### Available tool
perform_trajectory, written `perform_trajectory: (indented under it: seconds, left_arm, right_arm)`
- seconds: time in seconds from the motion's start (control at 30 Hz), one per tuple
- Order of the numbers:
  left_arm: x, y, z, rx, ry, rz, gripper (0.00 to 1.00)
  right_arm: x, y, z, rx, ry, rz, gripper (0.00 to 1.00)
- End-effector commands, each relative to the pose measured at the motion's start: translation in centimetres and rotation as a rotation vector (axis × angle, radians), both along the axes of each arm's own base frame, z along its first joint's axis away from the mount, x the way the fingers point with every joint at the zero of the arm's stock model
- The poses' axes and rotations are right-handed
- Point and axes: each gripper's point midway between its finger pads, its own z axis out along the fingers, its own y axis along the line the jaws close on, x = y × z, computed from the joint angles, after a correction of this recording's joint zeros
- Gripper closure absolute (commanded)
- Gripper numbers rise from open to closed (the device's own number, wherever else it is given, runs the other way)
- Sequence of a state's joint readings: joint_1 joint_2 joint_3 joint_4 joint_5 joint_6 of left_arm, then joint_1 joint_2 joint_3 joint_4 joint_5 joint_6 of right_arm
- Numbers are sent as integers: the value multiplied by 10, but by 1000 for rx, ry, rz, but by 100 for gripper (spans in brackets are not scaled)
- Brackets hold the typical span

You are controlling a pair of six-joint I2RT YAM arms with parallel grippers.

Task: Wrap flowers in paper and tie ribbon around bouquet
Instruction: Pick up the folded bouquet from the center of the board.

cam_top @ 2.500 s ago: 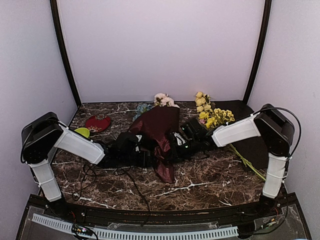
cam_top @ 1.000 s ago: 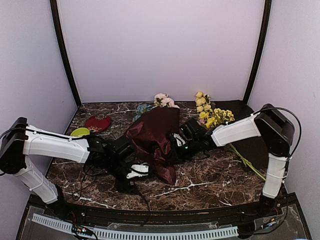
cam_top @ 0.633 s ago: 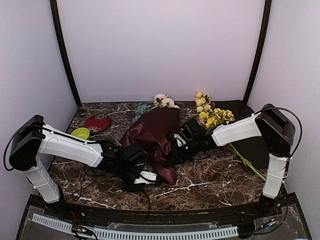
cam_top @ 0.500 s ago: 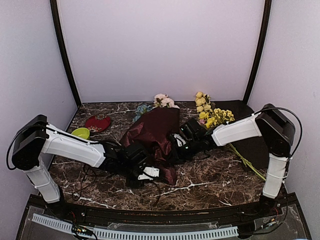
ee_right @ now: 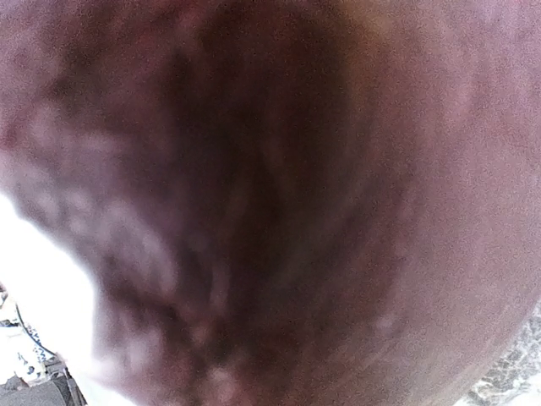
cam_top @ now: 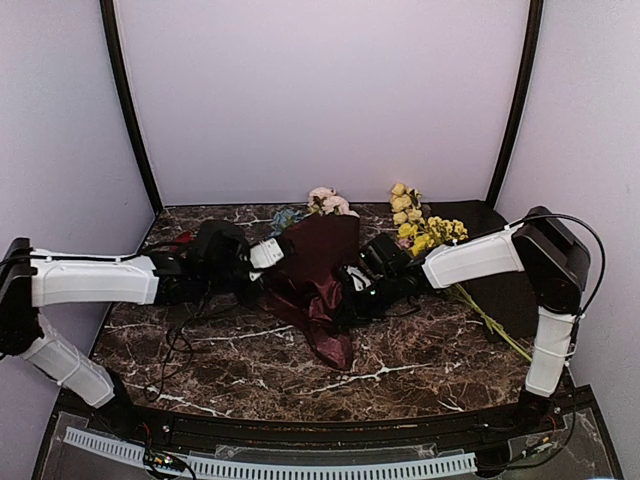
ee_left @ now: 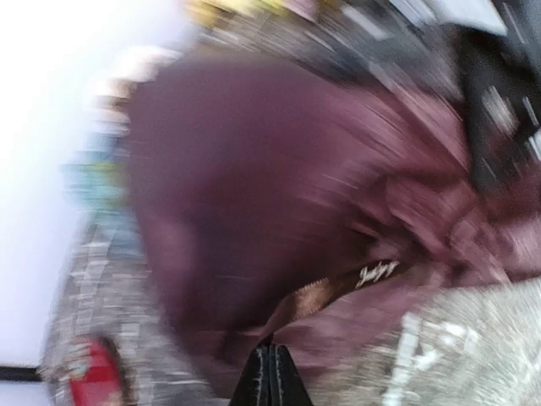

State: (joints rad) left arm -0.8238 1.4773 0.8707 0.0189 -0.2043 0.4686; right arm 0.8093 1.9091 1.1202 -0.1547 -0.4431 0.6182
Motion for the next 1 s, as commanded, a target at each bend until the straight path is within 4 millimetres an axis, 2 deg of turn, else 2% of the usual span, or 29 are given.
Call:
perform_trajectory:
  seconds: [0.0, 0.07, 0.13, 0.17, 0.27, 0.33, 0.4, 0.43, 0.57, 0.6, 0.7, 0.77, 0.8, 0.87, 0.97]
  left_arm:
    - [48, 75, 136, -210, -320, 341, 100]
    - [60, 126, 193, -198, -468, 513, 100]
    - [58, 160, 253, -208, -610, 612, 100]
    - [51, 171, 287, -230, -690, 634, 100]
    - [27, 184, 376, -315, -866, 624, 100]
    - [7, 179, 424, -420, -926, 530, 100]
    - [-10, 167, 452, -515, -940, 407, 100]
    - [-16, 159, 458, -544, -936, 345, 100]
    - [-34, 119, 449, -633, -868, 87, 100]
    - [-36, 113, 442, -668, -853, 53, 100]
    - [-38, 108, 444, -744, -817, 30, 100]
    - [-38, 81, 414, -668, -696, -96, 100]
    - [-45, 64, 396, -633, -624, -200, 100]
    - [-76, 32, 352, -597, -439, -452, 100]
    - [-136, 0, 290, -626, -187, -774, 100]
  right_arm:
    - [-7, -1, -3, -23, 20, 11, 100]
    - [-6, -1, -2, -21, 17, 11, 100]
    - [-7, -2, -3, -25, 18, 11, 100]
    - [-7, -2, -3, -27, 18, 10, 100]
    - [-8, -4, -5, -33, 21, 10, 100]
    - [-8, -5, -6, -34, 21, 10, 100]
    - [-9, -4, -7, -33, 23, 10, 100]
    - [-8, -4, -7, -32, 22, 8, 100]
    - [-6, -2, -5, -26, 19, 4, 100]
    - [-6, -3, -5, -28, 20, 5, 100]
    - [-7, -3, -6, -33, 23, 8, 100]
    - [-7, -3, -6, -33, 22, 10, 100]
    - [-6, -2, -5, -33, 21, 11, 100]
    - [-5, -1, -4, -30, 18, 9, 100]
    - [-3, 2, -2, -22, 18, 6, 100]
